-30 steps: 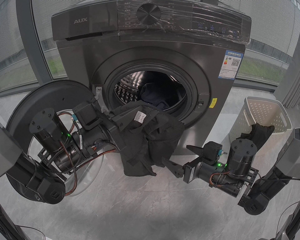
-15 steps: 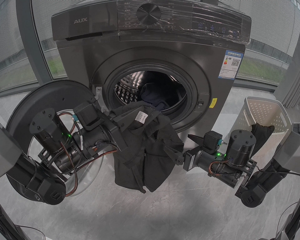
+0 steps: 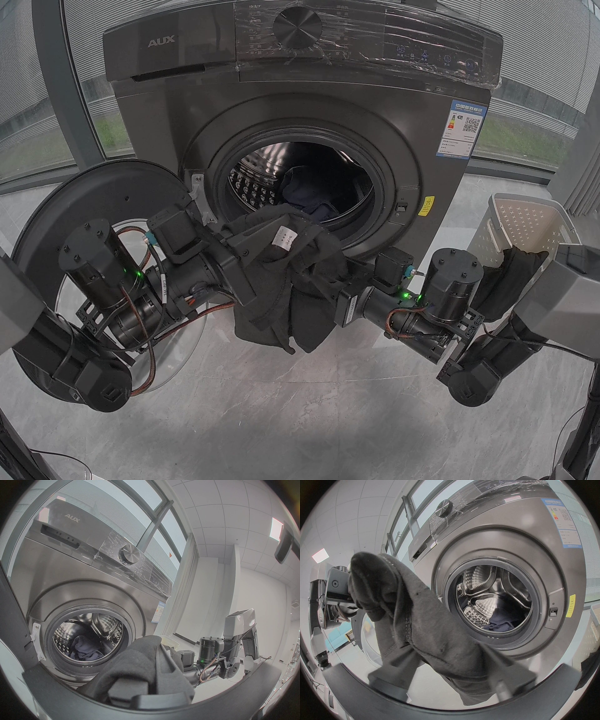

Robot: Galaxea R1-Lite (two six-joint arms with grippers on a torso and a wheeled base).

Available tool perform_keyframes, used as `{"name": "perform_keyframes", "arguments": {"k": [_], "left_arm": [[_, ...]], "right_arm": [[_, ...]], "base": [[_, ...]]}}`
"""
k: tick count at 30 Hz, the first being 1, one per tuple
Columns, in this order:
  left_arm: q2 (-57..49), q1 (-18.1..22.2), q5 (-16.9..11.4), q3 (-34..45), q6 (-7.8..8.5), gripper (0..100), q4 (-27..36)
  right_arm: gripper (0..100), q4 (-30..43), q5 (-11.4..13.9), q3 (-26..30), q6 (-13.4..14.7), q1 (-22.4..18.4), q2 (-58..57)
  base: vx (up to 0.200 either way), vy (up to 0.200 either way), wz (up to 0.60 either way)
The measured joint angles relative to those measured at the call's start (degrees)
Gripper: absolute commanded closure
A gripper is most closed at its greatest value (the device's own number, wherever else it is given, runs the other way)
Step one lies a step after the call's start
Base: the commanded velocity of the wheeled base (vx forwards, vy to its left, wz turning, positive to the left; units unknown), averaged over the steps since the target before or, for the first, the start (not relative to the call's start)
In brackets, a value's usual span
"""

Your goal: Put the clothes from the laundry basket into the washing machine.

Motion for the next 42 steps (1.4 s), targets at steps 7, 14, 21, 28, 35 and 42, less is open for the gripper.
{"name": "perform_keyframes", "arguments": {"k": [7, 14, 21, 28, 35, 42], "left_arm": [[-0.07, -0.05, -0.07, 0.17, -0.05, 100, 0.00], [-0.02, -0.02, -0.05, 0.17, -0.09, 100, -0.05], [0.15, 0.02, -0.13, 0.50, -0.79, 0, 0.12], [0.72, 0.22, -0.07, 3.29, -4.11, 0, 0.41], [5.88, 0.46, -0.05, 7.45, -4.90, 0, -1.66], [10.92, 0.59, 0.17, 8.03, -4.38, 0, -2.29]], "right_arm": [[100, -0.17, 0.00, -0.63, 0.00, -0.22, 0.68], [100, -0.17, -0.17, 0.41, 0.02, 0.30, -0.69], [100, -0.15, -0.46, 2.82, 0.18, 0.54, -3.78], [100, -0.11, -0.57, 4.22, 0.22, 0.45, -8.85], [100, -0.13, -0.57, 3.75, 0.21, 0.56, -13.18], [100, -0.15, -0.48, 3.54, 0.10, 0.59, -15.10]], "base": [[0.000, 0.000, 0.00], [0.000, 0.000, 0.00], [0.000, 0.000, 0.00], [0.000, 0.000, 0.00], [0.000, 0.000, 0.00], [0.000, 0.000, 0.00]]}}
